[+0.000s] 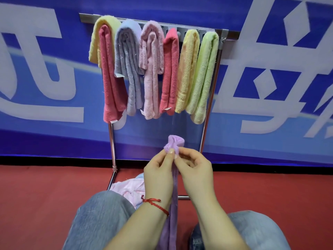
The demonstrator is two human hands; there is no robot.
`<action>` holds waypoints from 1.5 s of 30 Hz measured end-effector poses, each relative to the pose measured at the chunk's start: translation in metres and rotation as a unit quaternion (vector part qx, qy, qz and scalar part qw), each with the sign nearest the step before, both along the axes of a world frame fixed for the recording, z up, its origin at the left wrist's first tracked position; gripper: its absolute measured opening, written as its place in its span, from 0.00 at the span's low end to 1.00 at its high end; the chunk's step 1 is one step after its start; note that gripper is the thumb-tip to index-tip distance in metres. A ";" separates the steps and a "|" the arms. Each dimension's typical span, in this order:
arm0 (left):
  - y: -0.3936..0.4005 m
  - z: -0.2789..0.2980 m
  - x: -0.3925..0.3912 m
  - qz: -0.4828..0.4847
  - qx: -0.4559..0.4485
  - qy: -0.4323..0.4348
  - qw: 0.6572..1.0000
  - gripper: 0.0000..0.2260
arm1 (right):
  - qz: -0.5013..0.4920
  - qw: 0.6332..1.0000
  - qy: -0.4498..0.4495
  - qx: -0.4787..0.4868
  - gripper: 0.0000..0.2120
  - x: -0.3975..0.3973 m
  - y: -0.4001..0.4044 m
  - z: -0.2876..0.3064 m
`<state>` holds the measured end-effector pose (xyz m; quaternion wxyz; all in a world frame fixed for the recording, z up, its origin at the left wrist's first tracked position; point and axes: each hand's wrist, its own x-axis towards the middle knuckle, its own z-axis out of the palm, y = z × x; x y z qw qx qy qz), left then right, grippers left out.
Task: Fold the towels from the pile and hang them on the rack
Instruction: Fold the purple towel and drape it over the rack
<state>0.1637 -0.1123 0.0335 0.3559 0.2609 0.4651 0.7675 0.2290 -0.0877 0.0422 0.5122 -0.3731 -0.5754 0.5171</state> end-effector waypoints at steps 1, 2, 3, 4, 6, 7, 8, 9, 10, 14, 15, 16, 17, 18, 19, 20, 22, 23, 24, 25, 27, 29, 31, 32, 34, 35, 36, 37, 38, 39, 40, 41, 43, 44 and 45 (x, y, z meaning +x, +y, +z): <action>0.001 -0.002 -0.001 0.005 -0.006 0.021 1.000 0.09 | 0.021 1.000 -0.008 0.000 0.12 0.001 -0.001 0.000; 0.002 -0.002 -0.002 0.012 -0.013 0.043 0.999 0.08 | 0.042 0.999 -0.025 0.005 0.13 0.001 -0.001 0.000; 0.003 -0.004 -0.004 0.018 -0.019 0.064 0.998 0.07 | 0.058 0.997 -0.049 0.018 0.15 0.002 -0.001 0.000; 0.004 -0.005 -0.005 0.022 -0.025 0.081 0.996 0.07 | 0.070 0.995 -0.070 0.033 0.16 0.003 -0.002 0.001; 0.006 -0.006 -0.008 0.023 -0.030 0.105 0.994 0.08 | 0.069 0.993 -0.087 0.045 0.18 0.004 0.000 0.001; 0.007 -0.006 -0.011 0.021 -0.030 0.111 0.993 0.09 | 0.065 0.993 -0.086 0.040 0.19 0.005 0.000 0.002; 0.007 -0.007 -0.014 0.019 -0.031 0.121 0.992 0.10 | 0.065 0.994 -0.082 0.030 0.19 0.005 0.001 0.003; 0.007 -0.007 -0.016 0.018 -0.034 0.135 0.990 0.11 | 0.070 0.994 -0.076 0.021 0.18 0.006 0.001 0.004; 0.007 -0.007 -0.019 0.018 -0.037 0.151 0.988 0.12 | 0.071 0.995 -0.071 0.018 0.17 0.007 0.001 0.006; 0.004 -0.008 -0.028 0.020 -0.033 0.213 0.976 0.09 | -0.077 0.963 -0.198 0.167 0.10 0.016 0.005 0.006; 0.002 -0.007 -0.031 0.015 -0.031 0.240 0.970 0.09 | -0.101 0.941 -0.246 0.208 0.09 0.018 0.007 0.005; 0.001 -0.006 -0.034 0.006 -0.028 0.269 0.963 0.08 | -0.100 0.927 -0.278 0.232 0.11 0.020 0.008 0.004; 0.000 -0.005 -0.037 -0.004 -0.025 0.295 0.955 0.08 | -0.084 0.921 -0.296 0.241 0.11 0.022 0.009 0.004; -0.001 -0.004 -0.041 -0.015 -0.022 0.318 0.948 0.09 | -0.070 0.918 -0.304 0.243 0.12 0.023 0.010 0.004; -0.002 -0.003 -0.044 -0.028 -0.019 0.339 0.940 0.10 | -0.060 0.918 -0.305 0.247 0.12 0.024 0.012 0.005; -0.003 -0.003 -0.046 -0.043 -0.016 0.357 0.933 0.09 | -0.051 0.917 -0.306 0.250 0.11 0.025 0.014 0.006; -0.004 -0.003 -0.049 -0.074 -0.016 0.384 0.920 0.07 | -0.022 0.913 -0.320 0.252 0.09 0.027 0.017 0.009; -0.003 -0.003 -0.051 -0.088 -0.016 0.390 0.917 0.07 | -0.007 0.908 -0.336 0.252 0.07 0.027 0.018 0.010; -0.003 -0.003 -0.052 -0.099 -0.016 0.394 0.914 0.08 | 0.009 0.900 -0.355 0.255 0.06 0.027 0.020 0.011; -0.002 -0.003 -0.053 -0.103 -0.018 0.398 0.911 0.08 | 0.021 0.892 -0.372 0.258 0.07 0.028 0.021 0.011; -0.002 -0.002 -0.058 -0.094 -0.030 0.407 0.908 0.06 | 0.018 0.878 -0.395 0.269 0.09 0.031 0.024 0.014; -0.003 -0.002 -0.062 -0.079 -0.043 0.419 0.904 0.07 | 0.003 0.874 -0.405 0.268 0.10 0.035 0.025 0.019; -0.005 -0.003 -0.064 -0.075 -0.051 0.427 0.900 0.07 | 0.006 0.877 -0.411 0.250 0.14 0.037 0.023 0.023; -0.005 -0.004 -0.063 -0.077 -0.052 0.424 0.901 0.07 | 0.006 0.880 -0.409 0.240 0.15 0.037 0.022 0.023; -0.005 -0.006 -0.060 -0.082 -0.050 0.406 0.909 0.07 | -0.008 0.900 -0.378 0.218 0.16 0.036 0.019 0.022; -0.004 -0.006 -0.060 -0.086 -0.048 0.397 0.913 0.07 | -0.019 0.914 -0.351 0.204 0.16 0.035 0.018 0.021; -0.005 -0.005 -0.058 -0.091 -0.046 0.387 0.917 0.07 | -0.026 0.929 -0.319 0.183 0.16 0.034 0.018 0.020; -0.004 -0.004 -0.058 -0.098 -0.042 0.374 0.921 0.08 | -0.026 0.946 -0.283 0.154 0.15 0.034 0.017 0.020; -0.005 -0.002 -0.058 -0.110 -0.038 0.358 0.927 0.08 | -0.015 0.962 -0.247 0.118 0.16 0.034 0.017 0.020; -0.006 0.001 -0.058 -0.126 -0.032 0.338 0.932 0.08 | 0.006 0.973 -0.218 0.083 0.17 0.035 0.017 0.020; -0.007 0.004 -0.057 -0.147 -0.026 0.313 0.938 0.08 | 0.035 0.978 -0.197 0.054 0.17 0.036 0.018 0.020; -0.008 0.007 -0.058 -0.168 -0.017 0.283 0.944 0.08 | 0.067 0.981 -0.179 0.034 0.16 0.037 0.019 0.021; -0.009 0.012 -0.060 -0.206 -0.001 0.219 0.954 0.07 | 0.115 0.985 -0.127 0.004 0.08 0.038 0.020 0.021; -0.009 0.014 -0.062 -0.218 0.005 0.195 0.956 0.08 | 0.131 0.987 -0.093 -0.012 0.05 0.038 0.020 0.022; -0.008 0.016 -0.064 -0.226 0.009 0.177 0.958 0.10 | 0.144 0.988 -0.058 -0.026 0.05 0.039 0.020 0.022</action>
